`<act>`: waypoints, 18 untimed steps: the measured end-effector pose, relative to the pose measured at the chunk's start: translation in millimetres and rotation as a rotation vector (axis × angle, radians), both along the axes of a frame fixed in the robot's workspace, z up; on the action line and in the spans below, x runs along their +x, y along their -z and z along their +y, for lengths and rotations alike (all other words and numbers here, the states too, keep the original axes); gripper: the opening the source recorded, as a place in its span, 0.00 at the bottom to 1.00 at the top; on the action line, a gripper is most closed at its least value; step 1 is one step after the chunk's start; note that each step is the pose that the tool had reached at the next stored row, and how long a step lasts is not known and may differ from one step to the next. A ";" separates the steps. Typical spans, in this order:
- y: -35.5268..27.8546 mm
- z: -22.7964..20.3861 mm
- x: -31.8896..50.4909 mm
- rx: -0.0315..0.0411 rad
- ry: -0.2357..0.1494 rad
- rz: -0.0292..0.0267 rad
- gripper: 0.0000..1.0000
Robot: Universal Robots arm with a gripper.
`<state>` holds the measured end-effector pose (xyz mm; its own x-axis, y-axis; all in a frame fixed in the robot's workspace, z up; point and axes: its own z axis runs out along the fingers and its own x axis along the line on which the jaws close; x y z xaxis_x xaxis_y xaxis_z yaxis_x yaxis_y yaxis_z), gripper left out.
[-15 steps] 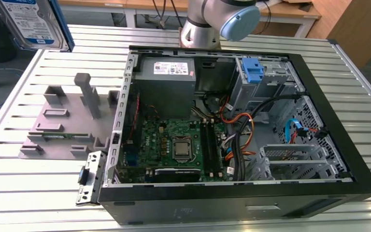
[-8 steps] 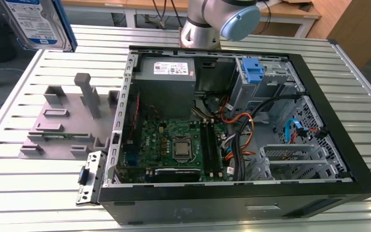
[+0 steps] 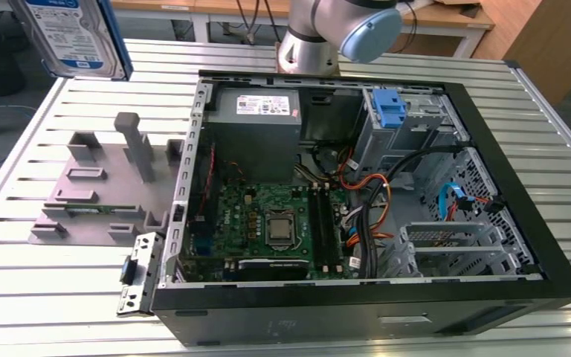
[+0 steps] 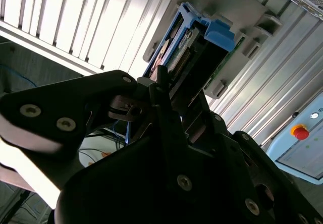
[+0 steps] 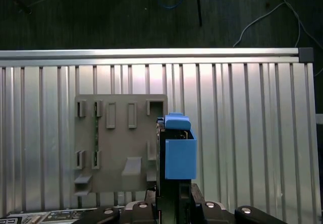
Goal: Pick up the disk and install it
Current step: 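Pick up the disk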
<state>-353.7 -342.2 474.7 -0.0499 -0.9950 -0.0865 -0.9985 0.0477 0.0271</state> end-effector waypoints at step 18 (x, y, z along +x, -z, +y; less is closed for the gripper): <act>-12.7 0.0 5.3 0.0000 0.000 -0.0001 0.35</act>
<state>-348.3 -342.1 487.4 -0.0499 -0.9950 -0.0865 -0.9985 0.0477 0.0270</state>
